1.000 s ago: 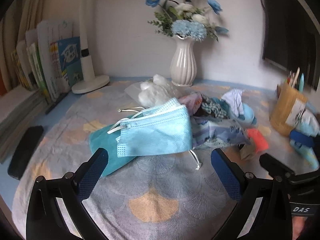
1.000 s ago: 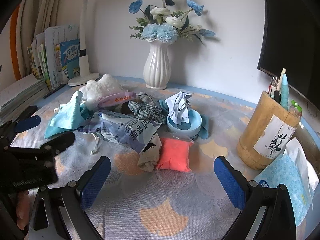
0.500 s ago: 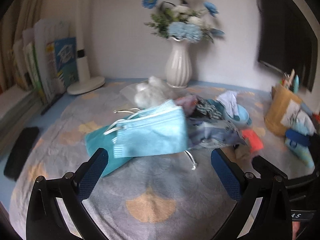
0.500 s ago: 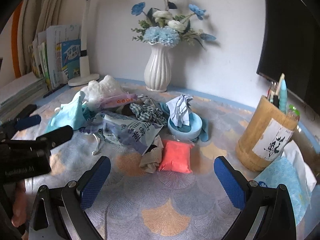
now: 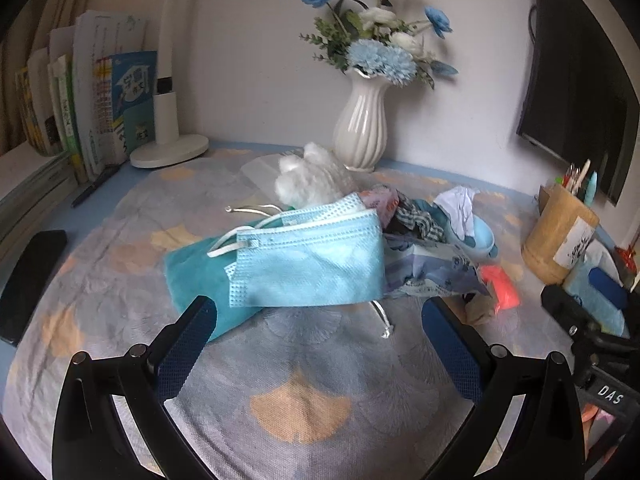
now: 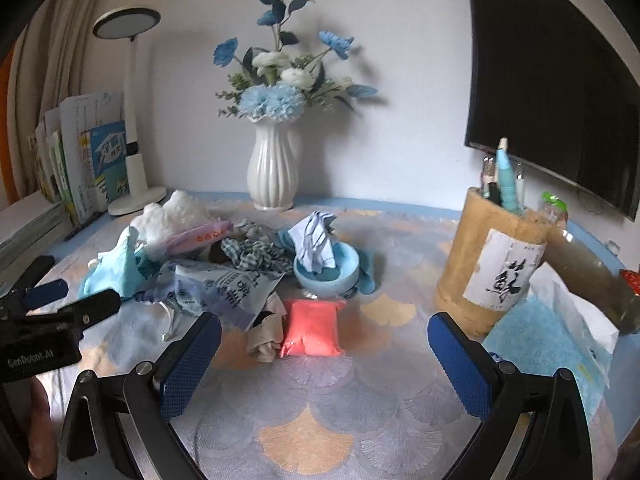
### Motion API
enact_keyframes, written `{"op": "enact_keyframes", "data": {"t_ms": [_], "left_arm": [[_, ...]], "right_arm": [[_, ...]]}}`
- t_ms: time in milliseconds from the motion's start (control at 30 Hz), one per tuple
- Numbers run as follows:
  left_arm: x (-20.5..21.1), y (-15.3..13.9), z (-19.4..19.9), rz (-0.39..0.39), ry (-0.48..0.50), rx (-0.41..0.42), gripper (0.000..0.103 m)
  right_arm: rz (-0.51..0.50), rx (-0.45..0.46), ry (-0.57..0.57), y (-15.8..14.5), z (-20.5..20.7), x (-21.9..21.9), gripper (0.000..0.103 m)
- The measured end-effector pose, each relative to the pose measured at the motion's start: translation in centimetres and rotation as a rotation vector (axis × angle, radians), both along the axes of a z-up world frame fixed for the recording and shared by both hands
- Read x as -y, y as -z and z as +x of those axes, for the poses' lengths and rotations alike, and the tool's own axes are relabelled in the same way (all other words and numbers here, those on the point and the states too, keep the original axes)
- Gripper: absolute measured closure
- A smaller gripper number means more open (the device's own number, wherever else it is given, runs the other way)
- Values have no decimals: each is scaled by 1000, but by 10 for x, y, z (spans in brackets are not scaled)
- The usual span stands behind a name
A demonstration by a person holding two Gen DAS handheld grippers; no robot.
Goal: Organize soft objects
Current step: 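Move both grippers toward the pile of soft items on the table, then grasp the blue surgical mask with the left gripper while the right grasps the white wipes bag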
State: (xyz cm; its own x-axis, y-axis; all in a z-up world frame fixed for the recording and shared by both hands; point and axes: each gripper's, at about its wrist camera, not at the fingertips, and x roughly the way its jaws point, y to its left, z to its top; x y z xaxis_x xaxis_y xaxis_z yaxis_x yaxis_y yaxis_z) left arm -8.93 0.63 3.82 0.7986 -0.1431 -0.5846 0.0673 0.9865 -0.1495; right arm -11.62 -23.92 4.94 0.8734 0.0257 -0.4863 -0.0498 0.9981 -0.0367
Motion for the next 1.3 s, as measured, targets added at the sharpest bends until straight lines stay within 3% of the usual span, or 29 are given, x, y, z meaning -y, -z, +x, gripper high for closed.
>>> {"op": "enact_keyframes", "data": {"t_ms": [267,467,533,600,733,900,967,1000,1100,1233,1300], "left_arm": [[5,1,-1,32,14,-5,1],[-2,1,1,9,-5,-26,1],[-3,1,4,9,-22,-41,1],[-3,-1,9,12,-23,-63,1],[1,-11,16,-1,-13,-96,1],[15,-17,43,-9,-40,-184,3],[18,-14,54,-14,-62,-211,10],[18,-13,58,-8,-76,-223,19],[20,-10,67,28,-125,-235,26],[21,-4,66,56,-124,-234,68],[22,-5,64,73,-113,-219,77]], "right_arm": [[-25,26,-19,-3,-3,-4,0],[181,-146,-139,1,13,33,0],[153,-178,-125,-1,19,37,0],[133,-193,-134,-7,23,38,7],[124,-204,-201,-21,33,26,10],[66,-264,-330,-15,56,0,12],[42,-284,-397,-14,63,-9,12],[32,-283,-422,-15,65,-12,12],[-5,-290,-489,-16,71,-23,12],[-96,-288,-544,-13,79,-41,12],[-149,-313,-577,-4,85,-53,12]]}}
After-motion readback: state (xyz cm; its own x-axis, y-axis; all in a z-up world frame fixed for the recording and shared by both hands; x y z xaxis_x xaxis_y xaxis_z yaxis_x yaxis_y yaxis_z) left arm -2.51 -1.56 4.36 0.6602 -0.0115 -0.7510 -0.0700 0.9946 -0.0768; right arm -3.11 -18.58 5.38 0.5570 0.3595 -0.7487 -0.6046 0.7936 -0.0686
